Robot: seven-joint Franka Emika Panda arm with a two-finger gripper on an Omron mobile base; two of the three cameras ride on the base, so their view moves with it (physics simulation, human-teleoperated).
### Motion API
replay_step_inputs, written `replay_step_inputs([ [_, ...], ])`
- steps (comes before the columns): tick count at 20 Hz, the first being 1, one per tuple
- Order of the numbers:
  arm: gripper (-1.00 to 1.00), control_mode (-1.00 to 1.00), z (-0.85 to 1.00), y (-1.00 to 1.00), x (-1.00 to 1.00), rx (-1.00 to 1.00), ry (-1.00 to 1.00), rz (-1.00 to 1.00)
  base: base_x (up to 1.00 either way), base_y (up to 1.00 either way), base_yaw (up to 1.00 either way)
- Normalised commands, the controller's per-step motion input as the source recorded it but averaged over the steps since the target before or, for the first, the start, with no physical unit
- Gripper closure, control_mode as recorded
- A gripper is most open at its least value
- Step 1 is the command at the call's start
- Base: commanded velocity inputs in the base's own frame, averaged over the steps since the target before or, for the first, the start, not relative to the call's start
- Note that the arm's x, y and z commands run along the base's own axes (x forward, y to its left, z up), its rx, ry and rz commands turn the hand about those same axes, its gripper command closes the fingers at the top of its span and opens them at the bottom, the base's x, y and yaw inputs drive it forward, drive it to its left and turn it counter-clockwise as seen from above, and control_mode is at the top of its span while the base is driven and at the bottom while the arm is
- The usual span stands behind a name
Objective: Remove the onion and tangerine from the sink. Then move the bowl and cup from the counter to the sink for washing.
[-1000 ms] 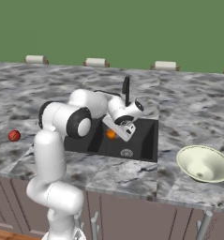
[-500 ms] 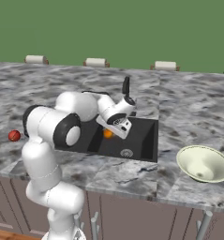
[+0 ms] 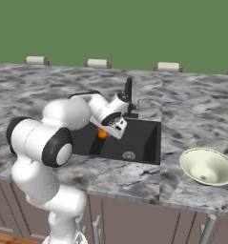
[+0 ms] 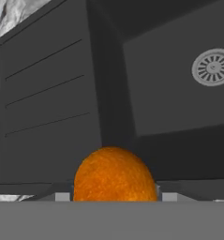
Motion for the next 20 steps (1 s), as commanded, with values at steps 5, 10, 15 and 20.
replay_step_inputs([
  [5,1.00,-1.00,0.35,0.22,-0.35,-0.07,0.00,0.00,0.00,0.00,0.00],
  [10,1.00,-1.00,0.21,0.28,-0.36,-0.12,-0.03,-0.05,0.00,0.00,0.00],
  [15,1.00,-1.00,0.16,0.39,-0.34,-0.11,0.00,-0.04,0.00,0.00,0.00],
  [20,1.00,-1.00,0.20,0.46,-0.29,-0.09,0.00,0.00,0.00,0.00,0.00],
])
